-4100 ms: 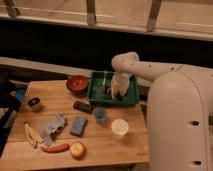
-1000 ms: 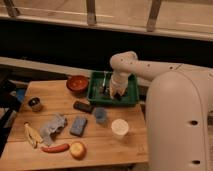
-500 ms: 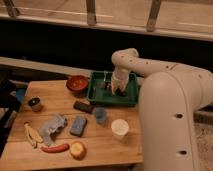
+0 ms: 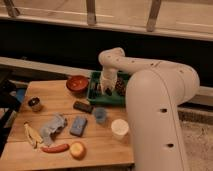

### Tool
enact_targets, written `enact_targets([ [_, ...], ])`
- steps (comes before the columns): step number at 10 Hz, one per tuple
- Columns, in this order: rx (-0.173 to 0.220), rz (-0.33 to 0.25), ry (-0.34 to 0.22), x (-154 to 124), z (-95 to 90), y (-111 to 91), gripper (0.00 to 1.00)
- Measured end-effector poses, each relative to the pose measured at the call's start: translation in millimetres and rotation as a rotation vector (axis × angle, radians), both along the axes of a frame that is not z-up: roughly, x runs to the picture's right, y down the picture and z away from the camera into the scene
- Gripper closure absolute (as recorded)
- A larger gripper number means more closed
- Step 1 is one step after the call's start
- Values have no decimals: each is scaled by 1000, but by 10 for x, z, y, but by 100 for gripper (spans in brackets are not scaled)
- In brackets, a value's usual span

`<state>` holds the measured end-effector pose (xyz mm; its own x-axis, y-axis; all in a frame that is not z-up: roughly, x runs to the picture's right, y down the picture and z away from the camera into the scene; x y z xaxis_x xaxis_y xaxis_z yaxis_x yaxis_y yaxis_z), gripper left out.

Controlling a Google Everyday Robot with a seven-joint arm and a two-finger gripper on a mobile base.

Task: Wipe tray with brush

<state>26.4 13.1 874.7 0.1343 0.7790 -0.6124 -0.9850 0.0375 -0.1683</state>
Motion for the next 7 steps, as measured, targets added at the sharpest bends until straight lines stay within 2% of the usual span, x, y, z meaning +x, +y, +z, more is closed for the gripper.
enact_targets([
  [2, -5, 16, 29, 154, -81, 86, 100],
  [4, -3, 43, 58, 459, -151, 132, 100],
  [5, 3, 55, 63, 647, -173, 132, 100],
  [7, 11, 61, 48, 773, -177, 99, 100],
])
